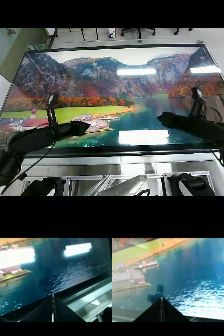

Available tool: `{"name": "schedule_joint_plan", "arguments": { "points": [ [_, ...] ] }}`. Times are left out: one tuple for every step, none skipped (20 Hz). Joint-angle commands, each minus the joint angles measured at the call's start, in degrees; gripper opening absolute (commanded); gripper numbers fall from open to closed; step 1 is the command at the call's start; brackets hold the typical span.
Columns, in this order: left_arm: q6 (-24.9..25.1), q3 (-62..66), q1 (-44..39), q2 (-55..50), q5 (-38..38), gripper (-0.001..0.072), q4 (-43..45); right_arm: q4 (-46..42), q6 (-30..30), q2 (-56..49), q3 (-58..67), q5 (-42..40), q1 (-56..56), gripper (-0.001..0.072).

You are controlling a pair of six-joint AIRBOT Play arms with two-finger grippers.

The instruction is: Fold the shirts.

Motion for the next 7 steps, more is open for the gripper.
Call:
{"name": "schedule_joint_plan", "arguments": {
  "points": [
    [-1.8, -4.4, -1.1, 4.3, -2.4, 0.0017, 0.1, 0.2, 1.6, 0.5, -1.9, 1.4, 4.6, 0.0019],
    [-1.8, -5.2, -0.9, 5.5, -2.6, 0.0017, 0.0, 0.2, 1.6, 0.5, -1.9, 1.4, 4.6, 0.0019],
    [-1.8, -6.1, -0.4, 6.9, -2.6, 0.0017, 0.0, 0.2, 1.6, 0.5, -1.9, 1.4, 4.6, 0.0019],
    [-1.8, -7.0, 0.0, 7.9, -2.7, 0.0017, 0.0, 0.1, 1.6, 0.5, -1.9, 1.4, 4.6, 0.0019],
    [-1.9, -7.6, 0.5, 8.8, -2.6, 0.0017, 0.0, 0.2, 1.6, 0.5, -2.0, 1.4, 4.6, 0.0019],
    [-2.4, -8.2, 1.2, 9.6, -2.4, 0.0017, -0.1, 0.1, 1.6, 0.5, -1.9, 1.4, 4.6, 0.0019],
    [-2.8, -8.8, 2.1, 10.4, -2.4, 0.0017, -0.2, 0.2, 1.6, 0.5, -1.9, 1.4, 4.6, 0.0019]
  ]
}}
